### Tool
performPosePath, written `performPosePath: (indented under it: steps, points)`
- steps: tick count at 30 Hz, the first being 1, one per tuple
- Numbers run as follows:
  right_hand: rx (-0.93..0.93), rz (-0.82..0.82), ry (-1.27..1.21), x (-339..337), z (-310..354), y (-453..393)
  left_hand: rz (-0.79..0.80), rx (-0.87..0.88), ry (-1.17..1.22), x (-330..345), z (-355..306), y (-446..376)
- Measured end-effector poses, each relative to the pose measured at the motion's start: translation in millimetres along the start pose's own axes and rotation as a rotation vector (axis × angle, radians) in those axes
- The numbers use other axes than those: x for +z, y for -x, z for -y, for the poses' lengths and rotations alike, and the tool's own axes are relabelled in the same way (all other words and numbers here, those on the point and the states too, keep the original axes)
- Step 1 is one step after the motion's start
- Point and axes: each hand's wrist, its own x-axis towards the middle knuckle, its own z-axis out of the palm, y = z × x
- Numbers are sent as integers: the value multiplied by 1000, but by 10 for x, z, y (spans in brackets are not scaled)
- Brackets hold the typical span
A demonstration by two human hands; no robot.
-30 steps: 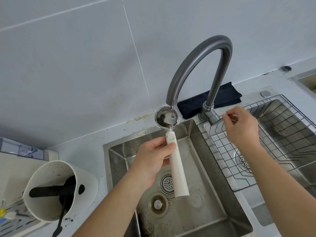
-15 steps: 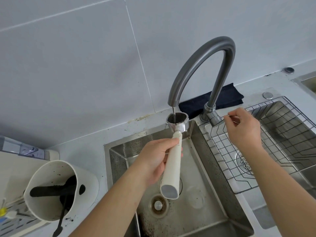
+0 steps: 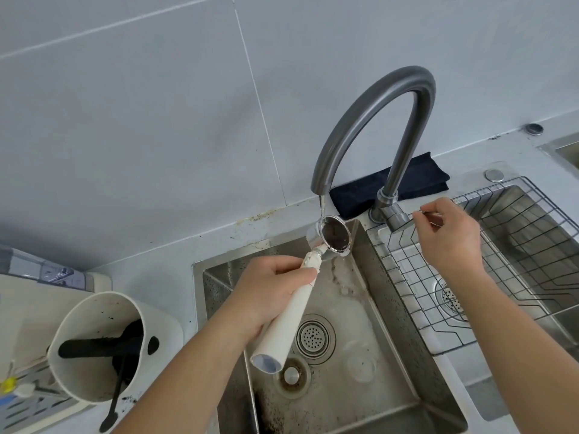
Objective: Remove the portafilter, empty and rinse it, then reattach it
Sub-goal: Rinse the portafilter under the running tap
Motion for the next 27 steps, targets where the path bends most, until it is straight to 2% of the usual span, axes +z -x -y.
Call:
performPosePath:
  steps: [6, 17, 22, 27]
  points:
    - [-9, -1, -6, 0, -14, 6, -57, 128, -126, -127, 113, -15]
    - [13, 0, -19, 1, -20, -5, -159, 267, -10, -68, 185, -142]
    - [-4, -12, -23, 10, -31, 7, -135, 254, 123, 59, 179, -221]
    - [-4, -12, -22, 9, -37, 7, -43, 199, 246, 217, 147, -254]
